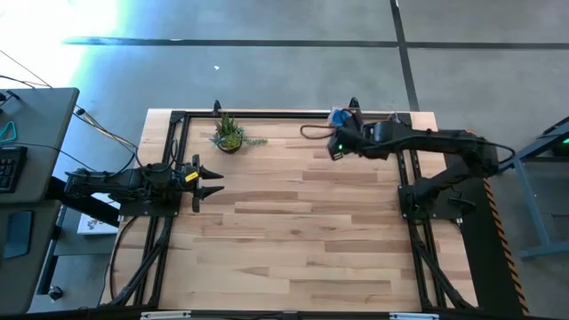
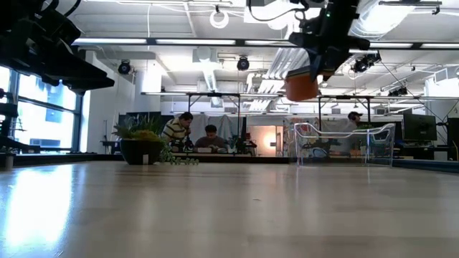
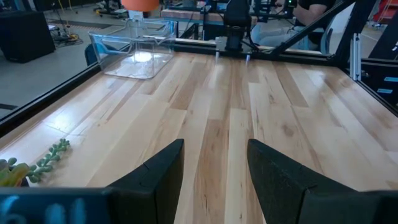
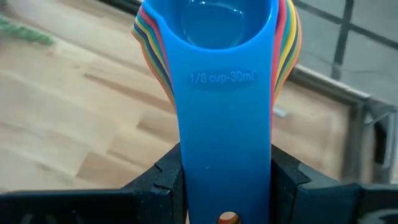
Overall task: Nest measuring cups in basket
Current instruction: Put the stacked measuring cups into the transparent bin
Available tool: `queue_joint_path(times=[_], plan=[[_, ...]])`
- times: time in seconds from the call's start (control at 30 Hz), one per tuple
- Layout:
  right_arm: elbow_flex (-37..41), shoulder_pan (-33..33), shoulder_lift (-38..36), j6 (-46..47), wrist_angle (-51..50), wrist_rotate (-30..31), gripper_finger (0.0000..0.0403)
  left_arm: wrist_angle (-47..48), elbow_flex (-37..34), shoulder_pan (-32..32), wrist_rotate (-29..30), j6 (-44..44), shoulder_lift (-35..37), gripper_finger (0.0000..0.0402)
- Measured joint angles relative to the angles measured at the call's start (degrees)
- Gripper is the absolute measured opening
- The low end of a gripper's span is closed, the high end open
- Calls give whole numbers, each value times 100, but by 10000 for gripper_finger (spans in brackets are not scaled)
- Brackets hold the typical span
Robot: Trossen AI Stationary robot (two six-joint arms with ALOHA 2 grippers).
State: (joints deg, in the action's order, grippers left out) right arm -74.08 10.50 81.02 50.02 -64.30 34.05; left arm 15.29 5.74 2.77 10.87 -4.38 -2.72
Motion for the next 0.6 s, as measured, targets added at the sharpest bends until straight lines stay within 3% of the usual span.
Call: queue_joint_path(times=[0.2, 0.6], plan=[[194, 647, -206, -752, 134, -108, 127, 0, 0, 1, -2, 2, -2, 168], [1948, 1732, -1294, -1870, 1657, -895, 127, 0, 0, 2, -2, 3, -2, 168]])
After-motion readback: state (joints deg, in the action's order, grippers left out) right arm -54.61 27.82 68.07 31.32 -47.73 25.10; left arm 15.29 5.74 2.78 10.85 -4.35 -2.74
